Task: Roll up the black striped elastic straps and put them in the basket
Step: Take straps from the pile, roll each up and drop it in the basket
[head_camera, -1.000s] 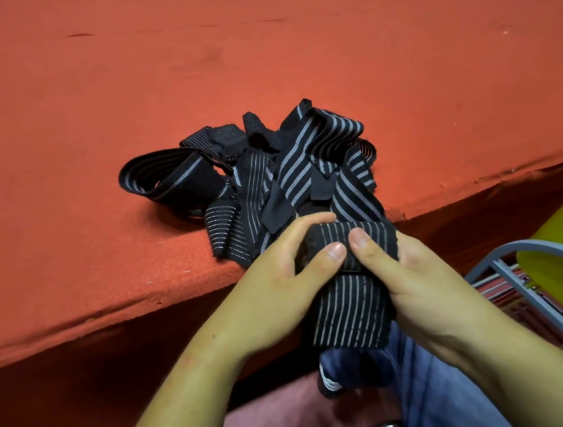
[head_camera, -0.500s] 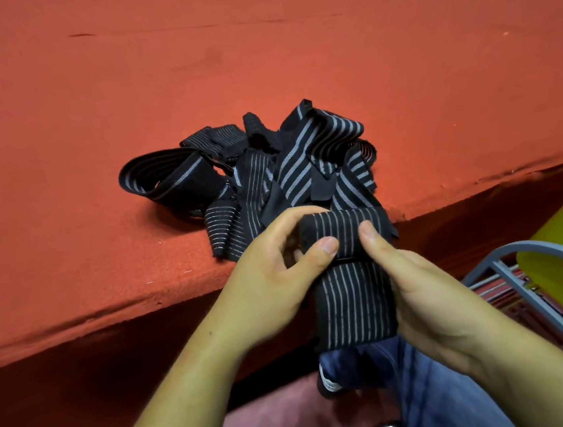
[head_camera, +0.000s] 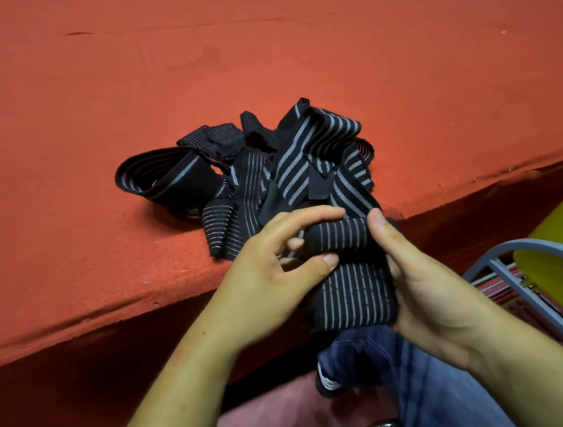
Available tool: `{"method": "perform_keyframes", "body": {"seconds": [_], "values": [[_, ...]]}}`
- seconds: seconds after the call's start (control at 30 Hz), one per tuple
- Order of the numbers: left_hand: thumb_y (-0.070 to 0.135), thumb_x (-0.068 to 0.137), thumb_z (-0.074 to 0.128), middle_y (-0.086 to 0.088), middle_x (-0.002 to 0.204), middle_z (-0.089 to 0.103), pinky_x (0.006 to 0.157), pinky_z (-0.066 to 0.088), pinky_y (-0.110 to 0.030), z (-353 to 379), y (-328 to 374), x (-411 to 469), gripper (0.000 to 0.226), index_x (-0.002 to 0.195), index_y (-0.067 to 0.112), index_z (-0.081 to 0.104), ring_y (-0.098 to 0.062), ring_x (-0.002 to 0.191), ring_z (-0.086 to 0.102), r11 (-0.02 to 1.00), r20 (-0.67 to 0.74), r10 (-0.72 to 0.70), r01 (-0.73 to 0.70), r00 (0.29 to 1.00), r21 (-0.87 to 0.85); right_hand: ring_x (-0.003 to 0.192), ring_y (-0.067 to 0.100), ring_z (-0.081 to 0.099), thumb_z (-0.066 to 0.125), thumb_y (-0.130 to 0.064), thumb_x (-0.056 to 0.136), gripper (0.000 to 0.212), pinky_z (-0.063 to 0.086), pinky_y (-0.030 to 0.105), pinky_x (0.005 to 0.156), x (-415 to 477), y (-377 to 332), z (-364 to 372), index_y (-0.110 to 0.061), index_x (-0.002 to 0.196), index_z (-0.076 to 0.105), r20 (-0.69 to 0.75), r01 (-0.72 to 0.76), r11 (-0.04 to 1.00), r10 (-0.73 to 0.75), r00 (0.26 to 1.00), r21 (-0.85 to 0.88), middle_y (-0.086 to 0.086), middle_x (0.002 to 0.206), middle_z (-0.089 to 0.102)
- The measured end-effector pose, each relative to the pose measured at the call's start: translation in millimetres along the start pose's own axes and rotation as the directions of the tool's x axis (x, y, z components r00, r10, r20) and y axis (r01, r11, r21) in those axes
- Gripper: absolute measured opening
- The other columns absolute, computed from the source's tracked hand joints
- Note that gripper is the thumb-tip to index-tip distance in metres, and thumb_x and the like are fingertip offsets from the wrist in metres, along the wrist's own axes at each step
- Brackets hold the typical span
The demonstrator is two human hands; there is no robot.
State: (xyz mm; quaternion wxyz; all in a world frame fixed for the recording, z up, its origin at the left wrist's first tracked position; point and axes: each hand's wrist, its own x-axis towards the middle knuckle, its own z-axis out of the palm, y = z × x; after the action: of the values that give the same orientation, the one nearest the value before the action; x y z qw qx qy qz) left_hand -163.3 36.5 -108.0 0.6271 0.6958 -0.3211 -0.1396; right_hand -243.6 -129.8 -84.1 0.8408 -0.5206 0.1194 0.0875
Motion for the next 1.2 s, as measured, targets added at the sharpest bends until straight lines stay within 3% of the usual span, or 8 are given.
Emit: {"method": "perform_keyframes", "body": {"seconds": [0.17,0.27,0.43,0.63,0.7,0.83,0.97,1.2], "values": [[0.012,0.095,0.073,0.000,0.125,0.067,0.102,0.055,-0.043,0.9,1.1,-1.0,0.051,0.136,0.039,0.058,-0.017,0.111,0.067,0.999,0.013,-0.034,0.034,0.999,-0.004,0.116,0.029,0.073,0.056,-0.039,0.093,0.046,0.063,0.037,0.091,0.9,0.0,-4.8,-0.011,0.123,0.077,-0.038,0.009,1.000,-0.008,0.999,0.007,0.018,0.126,0.074],[0.024,0.092,0.075,-0.028,0.114,0.061,0.093,0.050,-0.062,2.4,-0.4,-0.2,0.053,0.137,0.043,0.055,-0.023,0.083,0.052,0.995,0.014,-0.097,0.097,0.995,-0.016,0.105,0.028,0.076,0.060,-0.030,0.085,0.048,0.064,0.033,0.080,2.5,-0.5,-7.8,-0.003,0.123,0.073,-0.086,0.017,1.000,-0.018,0.996,-0.008,0.022,0.121,0.075],[0.005,0.092,0.071,-0.036,0.105,0.059,0.075,0.048,-0.051,2.7,0.2,1.8,0.053,0.131,0.040,0.060,-0.025,0.076,0.044,0.994,0.003,-0.096,0.096,0.995,-0.050,0.114,0.028,0.074,0.053,-0.025,0.099,0.041,0.062,0.036,0.095,1.9,0.4,-7.1,-0.002,0.130,0.068,-0.043,0.054,0.994,-0.058,0.997,-0.093,0.021,0.123,0.075],[0.002,0.096,0.065,-0.016,0.120,0.072,0.096,0.053,-0.039,-1.6,-4.3,2.0,0.051,0.137,0.030,0.054,-0.024,0.107,0.067,0.941,0.087,-0.231,0.245,0.969,-0.234,0.118,0.027,0.073,0.057,-0.022,0.099,0.038,0.060,0.034,0.098,4.1,3.3,-9.2,-0.005,0.131,0.067,-0.064,0.158,0.972,-0.171,0.983,-0.177,0.014,0.123,0.076],[0.015,0.094,0.070,-0.026,0.108,0.065,0.086,0.050,-0.040,-4.8,-3.9,1.8,0.052,0.138,0.033,0.052,-0.025,0.096,0.061,0.918,0.155,-0.270,0.302,0.950,-0.256,0.114,0.026,0.074,0.056,-0.021,0.100,0.036,0.062,0.031,0.089,5.3,1.2,-11.5,-0.006,0.131,0.067,-0.080,0.170,0.972,-0.185,0.980,-0.161,0.014,0.122,0.077],[0.012,0.097,0.070,-0.010,0.075,0.058,0.067,0.054,-0.032,-6.8,-3.3,0.3,0.052,0.142,0.026,0.047,-0.013,0.062,0.058,0.940,0.168,-0.271,0.299,0.948,-0.166,0.118,0.029,0.072,0.057,-0.021,0.102,0.036,0.061,0.039,0.095,5.4,1.1,-15.7,-0.008,0.135,0.064,-0.093,0.192,0.963,-0.212,0.973,-0.187,0.013,0.126,0.075],[0.007,0.098,0.065,0.005,0.070,0.069,0.061,0.050,-0.019,-3.9,2.5,-2.1,0.049,0.141,0.022,0.048,-0.003,0.060,0.061,0.947,0.242,-0.235,0.278,0.941,-0.164,0.119,0.031,0.072,0.056,-0.017,0.103,0.035,0.059,0.044,0.100,5.1,3.0,-17.6,-0.008,0.135,0.062,-0.082,0.221,0.957,-0.240,0.967,-0.185,0.014,0.127,0.075],[0.014,0.097,0.070,-0.001,0.075,0.069,0.061,0.049,-0.024,-5.2,4.1,-2.4,0.047,0.138,0.030,0.052,-0.012,0.064,0.060,0.948,0.281,-0.263,0.302,0.923,-0.103,0.120,0.027,0.071,0.061,-0.024,0.096,0.037,0.057,0.048,0.103,6.8,3.3,-21.3,-0.012,0.131,0.064,-0.092,0.273,0.929,-0.304,0.948,-0.250,0.008,0.126,0.076]]}}
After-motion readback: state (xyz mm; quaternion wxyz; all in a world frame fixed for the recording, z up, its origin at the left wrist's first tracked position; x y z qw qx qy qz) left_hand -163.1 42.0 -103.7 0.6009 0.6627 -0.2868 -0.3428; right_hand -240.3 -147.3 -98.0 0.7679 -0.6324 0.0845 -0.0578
